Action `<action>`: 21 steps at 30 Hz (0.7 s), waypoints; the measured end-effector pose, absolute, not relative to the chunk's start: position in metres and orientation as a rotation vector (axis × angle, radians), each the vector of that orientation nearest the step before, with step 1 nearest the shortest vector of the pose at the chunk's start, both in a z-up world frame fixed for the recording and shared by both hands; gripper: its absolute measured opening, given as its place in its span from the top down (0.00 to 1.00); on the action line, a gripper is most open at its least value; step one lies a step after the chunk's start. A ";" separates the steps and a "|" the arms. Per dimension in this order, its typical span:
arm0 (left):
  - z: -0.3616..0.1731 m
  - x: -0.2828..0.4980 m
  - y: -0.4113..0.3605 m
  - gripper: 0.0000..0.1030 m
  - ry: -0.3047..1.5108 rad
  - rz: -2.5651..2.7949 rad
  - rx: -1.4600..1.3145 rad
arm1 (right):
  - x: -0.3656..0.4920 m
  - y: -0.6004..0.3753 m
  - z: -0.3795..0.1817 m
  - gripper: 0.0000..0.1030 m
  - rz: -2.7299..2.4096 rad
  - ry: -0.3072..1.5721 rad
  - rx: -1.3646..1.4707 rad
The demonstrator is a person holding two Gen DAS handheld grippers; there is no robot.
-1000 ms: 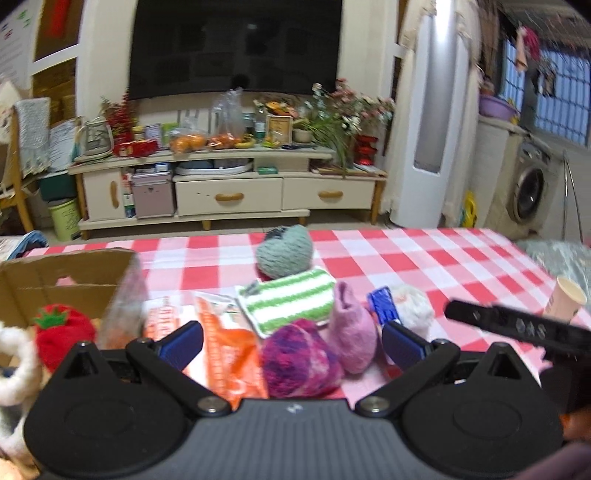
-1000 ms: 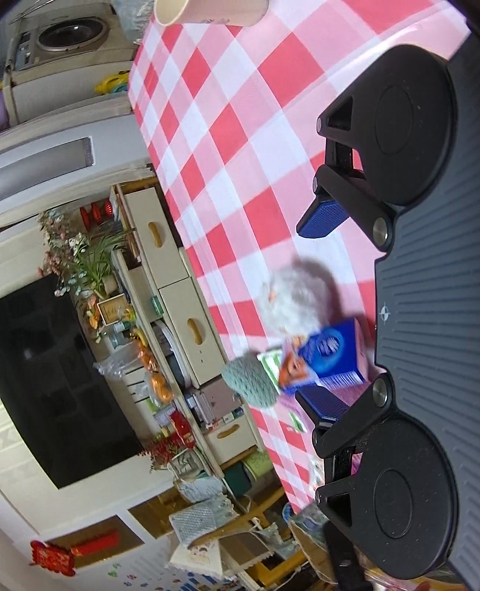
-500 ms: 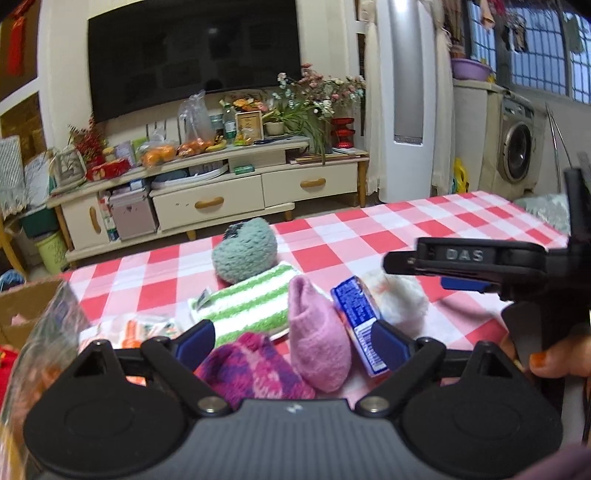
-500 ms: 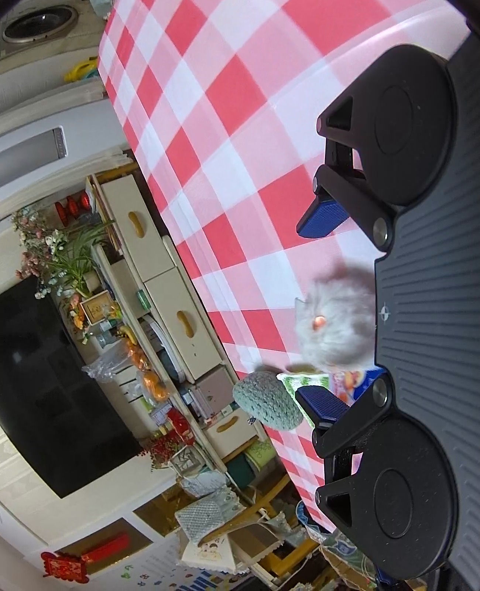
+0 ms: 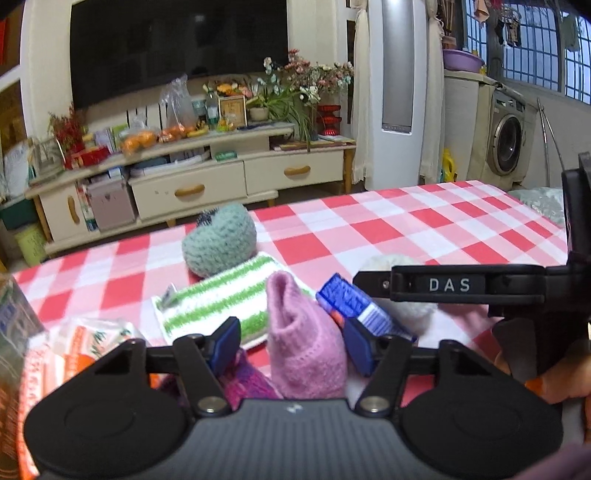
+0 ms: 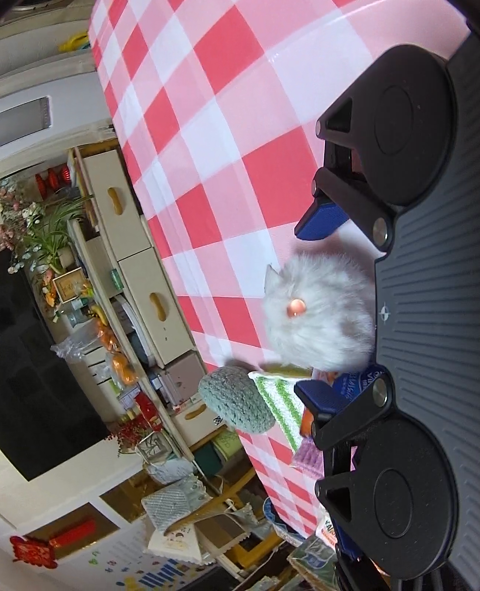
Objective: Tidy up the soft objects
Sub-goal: 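Grasp the white pom-pom keychain with the right gripper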
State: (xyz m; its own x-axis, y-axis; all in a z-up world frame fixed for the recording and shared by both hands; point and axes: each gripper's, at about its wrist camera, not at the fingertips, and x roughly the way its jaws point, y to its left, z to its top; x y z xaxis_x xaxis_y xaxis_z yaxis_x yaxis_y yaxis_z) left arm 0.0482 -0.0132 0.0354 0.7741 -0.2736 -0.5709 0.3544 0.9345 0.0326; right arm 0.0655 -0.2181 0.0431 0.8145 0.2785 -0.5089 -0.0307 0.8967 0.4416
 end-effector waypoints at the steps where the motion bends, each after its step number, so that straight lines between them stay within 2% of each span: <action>1: 0.034 0.049 -0.014 0.42 0.599 -0.347 0.141 | 0.065 -0.218 0.044 0.06 0.174 0.600 0.427; 3: 0.031 0.050 -0.019 0.47 0.614 -0.363 0.143 | 0.066 -0.219 0.044 0.13 0.188 0.604 0.426; 5: 0.027 0.051 -0.023 0.56 0.636 -0.370 0.154 | 0.066 -0.218 0.044 0.30 0.182 0.606 0.403; 8: 0.024 0.048 -0.028 0.60 0.636 -0.359 0.182 | 0.065 -0.216 0.045 0.36 0.190 0.612 0.361; 13: 0.028 0.044 -0.026 0.64 0.650 -0.349 0.146 | 0.061 -0.221 0.045 0.40 0.201 0.620 0.344; 21: 0.029 0.022 -0.026 0.64 0.678 -0.371 0.124 | 0.046 -0.228 0.047 0.41 0.209 0.635 0.330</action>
